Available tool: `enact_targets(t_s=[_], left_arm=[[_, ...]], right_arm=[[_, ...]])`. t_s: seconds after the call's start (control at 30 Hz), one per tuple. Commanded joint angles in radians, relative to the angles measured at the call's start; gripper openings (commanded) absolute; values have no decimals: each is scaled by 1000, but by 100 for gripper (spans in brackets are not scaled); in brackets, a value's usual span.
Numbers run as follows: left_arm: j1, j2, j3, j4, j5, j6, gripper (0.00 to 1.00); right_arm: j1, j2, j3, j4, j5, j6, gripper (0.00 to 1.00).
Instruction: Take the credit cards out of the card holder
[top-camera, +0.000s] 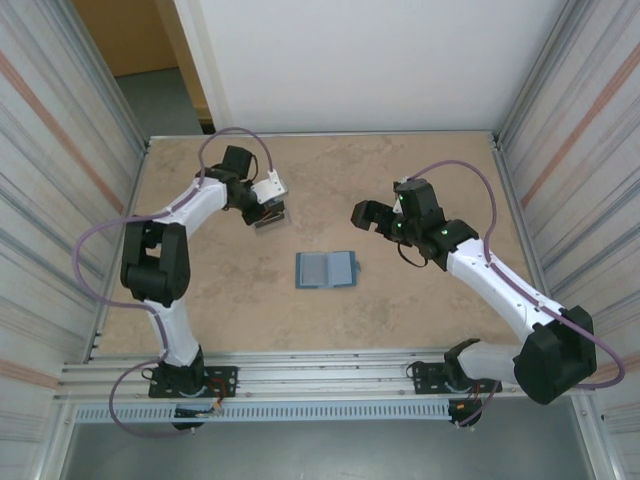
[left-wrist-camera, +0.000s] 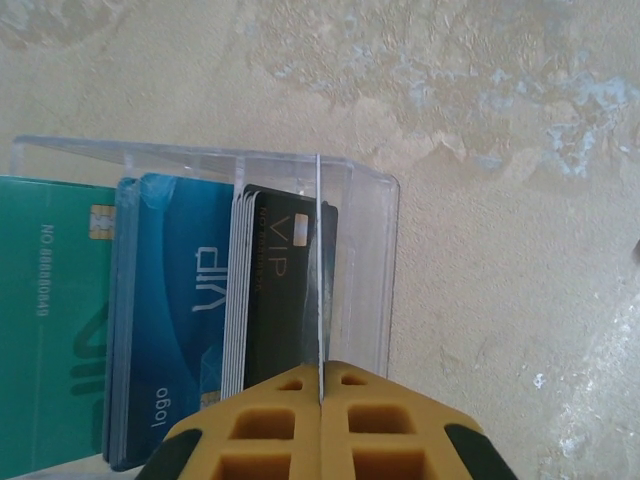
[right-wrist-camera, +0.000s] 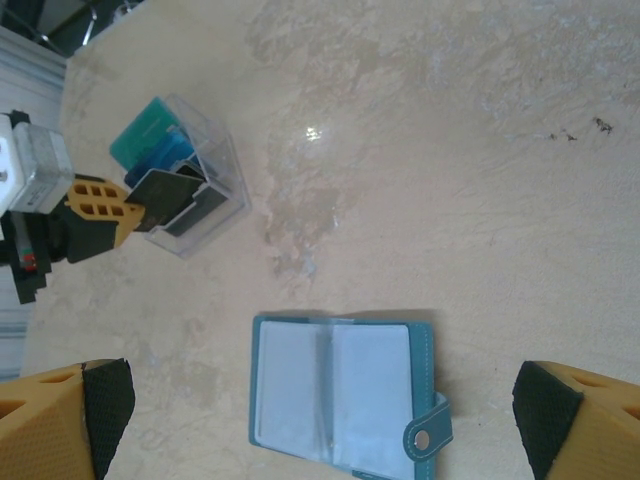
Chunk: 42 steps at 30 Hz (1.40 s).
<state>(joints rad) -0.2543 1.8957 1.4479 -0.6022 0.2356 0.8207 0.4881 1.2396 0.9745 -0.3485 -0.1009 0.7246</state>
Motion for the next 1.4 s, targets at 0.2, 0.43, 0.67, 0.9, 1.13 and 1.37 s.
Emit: enact_targets(t_s=[0.2, 0.43, 0.67, 0.9, 1.13, 1.37], left_arm=[[6, 55, 69, -66, 2, 22, 0], [4, 64, 72, -71, 56, 2, 0], [-13, 64, 67, -83, 67, -1, 0], [-29, 63, 69, -82, 74, -41, 9], [-31, 27, 72, -92, 20, -62, 29], [-43, -91, 60, -105, 19, -84, 30]], right_arm=[[-9, -21, -7, 1, 13, 22, 99], [-9, -23, -9, 2, 12, 24, 99], [-10, -25, -12, 6, 10, 19, 99], [-8, -11, -2, -4, -23, -1, 99], [20, 3, 19, -61, 13, -36, 99], [68, 38, 68, -144, 94, -60, 99]])
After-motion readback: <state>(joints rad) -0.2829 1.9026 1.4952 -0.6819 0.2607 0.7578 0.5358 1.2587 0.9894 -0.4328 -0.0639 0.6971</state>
